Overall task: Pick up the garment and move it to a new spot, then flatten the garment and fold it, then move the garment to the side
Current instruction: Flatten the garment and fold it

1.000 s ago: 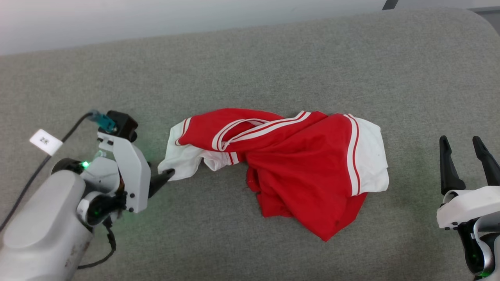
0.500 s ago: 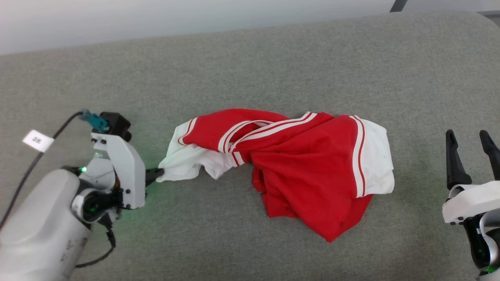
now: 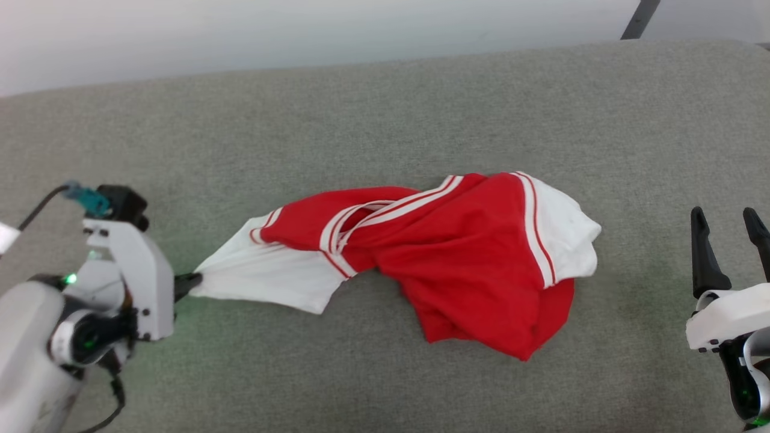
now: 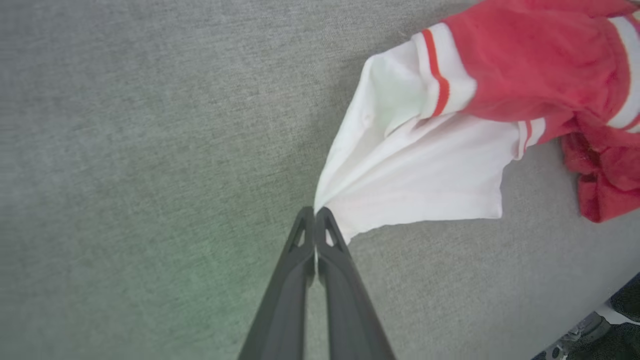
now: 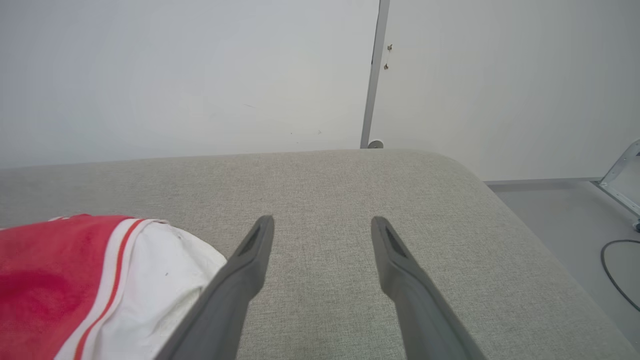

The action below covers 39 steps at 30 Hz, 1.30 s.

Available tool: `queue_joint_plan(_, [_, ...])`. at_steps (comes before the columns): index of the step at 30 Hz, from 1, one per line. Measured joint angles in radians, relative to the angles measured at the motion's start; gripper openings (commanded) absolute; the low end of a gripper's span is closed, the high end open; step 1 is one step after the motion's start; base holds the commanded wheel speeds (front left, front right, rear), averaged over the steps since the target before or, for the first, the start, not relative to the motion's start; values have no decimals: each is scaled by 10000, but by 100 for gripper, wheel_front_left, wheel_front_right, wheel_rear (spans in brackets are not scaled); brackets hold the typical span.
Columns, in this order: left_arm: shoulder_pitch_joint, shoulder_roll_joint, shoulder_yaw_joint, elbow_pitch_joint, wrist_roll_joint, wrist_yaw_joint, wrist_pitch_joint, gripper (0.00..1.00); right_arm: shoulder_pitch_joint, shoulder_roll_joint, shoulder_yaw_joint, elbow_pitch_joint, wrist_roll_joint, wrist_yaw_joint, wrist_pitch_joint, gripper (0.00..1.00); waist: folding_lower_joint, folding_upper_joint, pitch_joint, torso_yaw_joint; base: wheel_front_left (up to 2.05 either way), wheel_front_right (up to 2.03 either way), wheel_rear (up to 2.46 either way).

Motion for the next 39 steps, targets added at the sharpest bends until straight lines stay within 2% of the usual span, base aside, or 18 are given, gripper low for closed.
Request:
queue_joint_plan(7, [1039, 757, 403, -834, -267, 617, 31, 0, 70, -25, -38, -13, 13, 0, 90, 100, 0, 0, -63, 120, 0, 0, 0])
queue_joint_plan(14, [1620, 621, 564, -828, -529, 796, -376, 0, 70, -69, 54, 25, 67, 0, 148, 100, 0, 0, -127, 178, 0, 0, 0])
queue_joint_plan(15, [1662, 558, 562, -792, -545, 796, -422, 4, 69, -92, 71, 42, 84, 0, 150, 100, 0, 0, -144, 182, 0, 0, 0])
queue_joint_plan(16, [1689, 514, 556, -744, -533, 811, -502, 33, 68, -113, 92, 50, 82, 0, 153, 100, 0, 0, -164, 186, 0, 0, 0])
queue_joint_plan(18, [1704, 454, 581, -654, -537, 840, -612, 49, 68, -136, 125, 61, 84, 0, 176, 100, 0, 0, -210, 191, 0, 0, 0])
queue_joint_plan(19, [1708, 416, 581, -625, -539, 842, -665, 71, 69, -153, 136, 81, 84, 0, 178, 100, 0, 0, -245, 200, 0, 0, 0])
queue_joint_plan(20, [1727, 393, 579, -606, -520, 846, -752, 100, 69, -176, 150, 98, 84, 0, 178, 100, 0, 0, -284, 209, 0, 0, 0])
queue_joint_plan(39, [2536, 213, 988, -1532, -351, 1024, -2366, 100, 696, -305, 535, 52, 148, 0, 456, 100, 1, 0, -1555, 494, 0, 0, 0])
